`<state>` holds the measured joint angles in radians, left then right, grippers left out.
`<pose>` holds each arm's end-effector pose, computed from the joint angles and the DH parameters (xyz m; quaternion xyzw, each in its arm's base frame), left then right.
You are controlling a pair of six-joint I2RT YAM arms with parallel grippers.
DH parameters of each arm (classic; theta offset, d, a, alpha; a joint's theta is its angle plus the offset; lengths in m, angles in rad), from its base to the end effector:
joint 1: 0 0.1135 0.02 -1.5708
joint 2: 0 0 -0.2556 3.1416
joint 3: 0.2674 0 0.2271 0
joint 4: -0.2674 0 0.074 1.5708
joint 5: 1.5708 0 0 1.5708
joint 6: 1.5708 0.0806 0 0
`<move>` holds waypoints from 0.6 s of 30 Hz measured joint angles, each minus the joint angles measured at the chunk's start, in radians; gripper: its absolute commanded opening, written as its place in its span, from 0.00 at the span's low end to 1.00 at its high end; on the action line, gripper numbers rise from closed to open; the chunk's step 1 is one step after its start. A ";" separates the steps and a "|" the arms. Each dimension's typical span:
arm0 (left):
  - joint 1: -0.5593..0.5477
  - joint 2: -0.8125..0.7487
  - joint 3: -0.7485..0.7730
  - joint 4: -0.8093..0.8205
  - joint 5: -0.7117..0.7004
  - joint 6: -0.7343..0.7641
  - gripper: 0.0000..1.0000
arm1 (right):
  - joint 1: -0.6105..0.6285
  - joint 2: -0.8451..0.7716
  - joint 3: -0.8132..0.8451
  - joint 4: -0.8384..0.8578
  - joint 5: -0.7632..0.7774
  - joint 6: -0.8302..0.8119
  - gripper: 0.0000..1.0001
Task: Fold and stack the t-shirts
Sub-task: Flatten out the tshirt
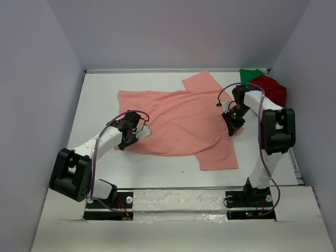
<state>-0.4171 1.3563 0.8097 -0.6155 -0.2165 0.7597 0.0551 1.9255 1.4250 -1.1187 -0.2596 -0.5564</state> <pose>0.2306 -0.0833 0.1605 0.5221 0.8219 0.1386 0.1808 0.3208 0.0384 0.1490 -0.2954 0.9463 0.1313 0.0088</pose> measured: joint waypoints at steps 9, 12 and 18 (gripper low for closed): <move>0.000 0.043 0.000 0.060 -0.005 0.031 0.34 | 0.000 0.016 0.000 0.000 0.000 0.003 0.00; 0.000 0.056 0.000 0.080 -0.010 0.041 0.34 | 0.000 0.018 0.000 0.001 -0.004 0.004 0.00; 0.000 0.100 0.000 0.108 -0.018 0.055 0.36 | 0.000 0.024 0.000 0.002 -0.006 0.007 0.00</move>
<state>-0.4171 1.4567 0.8093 -0.5076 -0.2340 0.8143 0.0551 1.9499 1.4250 -1.1172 -0.2661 -0.5495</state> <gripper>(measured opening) 0.355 0.010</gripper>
